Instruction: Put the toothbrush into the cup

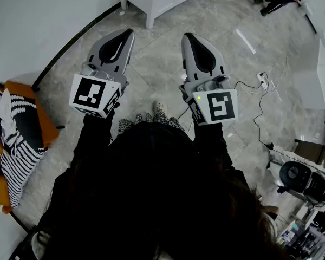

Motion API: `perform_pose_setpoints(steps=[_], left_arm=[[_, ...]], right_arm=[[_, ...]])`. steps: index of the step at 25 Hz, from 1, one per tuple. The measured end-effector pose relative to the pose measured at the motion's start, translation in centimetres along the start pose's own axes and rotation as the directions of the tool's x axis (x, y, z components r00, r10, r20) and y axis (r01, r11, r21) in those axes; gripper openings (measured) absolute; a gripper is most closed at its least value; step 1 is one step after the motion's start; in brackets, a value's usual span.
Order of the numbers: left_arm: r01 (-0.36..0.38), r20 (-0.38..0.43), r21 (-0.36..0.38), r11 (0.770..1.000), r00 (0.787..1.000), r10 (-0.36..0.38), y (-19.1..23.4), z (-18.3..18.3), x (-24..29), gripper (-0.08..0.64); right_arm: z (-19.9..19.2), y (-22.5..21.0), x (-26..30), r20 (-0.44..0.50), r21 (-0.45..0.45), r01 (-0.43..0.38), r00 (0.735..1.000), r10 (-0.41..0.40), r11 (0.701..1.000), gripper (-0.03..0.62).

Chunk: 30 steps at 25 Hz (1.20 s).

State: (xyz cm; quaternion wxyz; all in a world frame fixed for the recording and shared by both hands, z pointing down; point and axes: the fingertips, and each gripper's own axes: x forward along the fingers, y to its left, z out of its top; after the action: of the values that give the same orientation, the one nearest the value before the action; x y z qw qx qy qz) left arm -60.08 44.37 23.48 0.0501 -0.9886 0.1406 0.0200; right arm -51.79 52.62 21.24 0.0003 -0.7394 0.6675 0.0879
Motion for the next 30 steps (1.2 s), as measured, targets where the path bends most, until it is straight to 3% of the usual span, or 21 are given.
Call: perform_pose_setpoints(steps=[9,17,30], left_arm=[[0.007,-0.005,-0.001,1.000,1.000,-0.007,0.2,-0.7,3.4,0.009],[0.030,-0.004,0.001,1.000,1.000,-0.030,-0.5,-0.6,6.7,0.009],[0.041,-0.018,0.000,0.999,0.999,-0.041,-1.5,-1.5,13.3,0.008]], right_arm=[[-0.7,-2.1,1.7,0.037,0.055,-0.059,0.998,0.057,0.997,0.005],[-2.4,-5.7,2.4,-0.005,0.068,-0.015,1.000,0.016,0.998,0.005],[-4.7,-12.4,4.1,-0.042,0.086,-0.027,0.999,0.030,0.996,0.005]])
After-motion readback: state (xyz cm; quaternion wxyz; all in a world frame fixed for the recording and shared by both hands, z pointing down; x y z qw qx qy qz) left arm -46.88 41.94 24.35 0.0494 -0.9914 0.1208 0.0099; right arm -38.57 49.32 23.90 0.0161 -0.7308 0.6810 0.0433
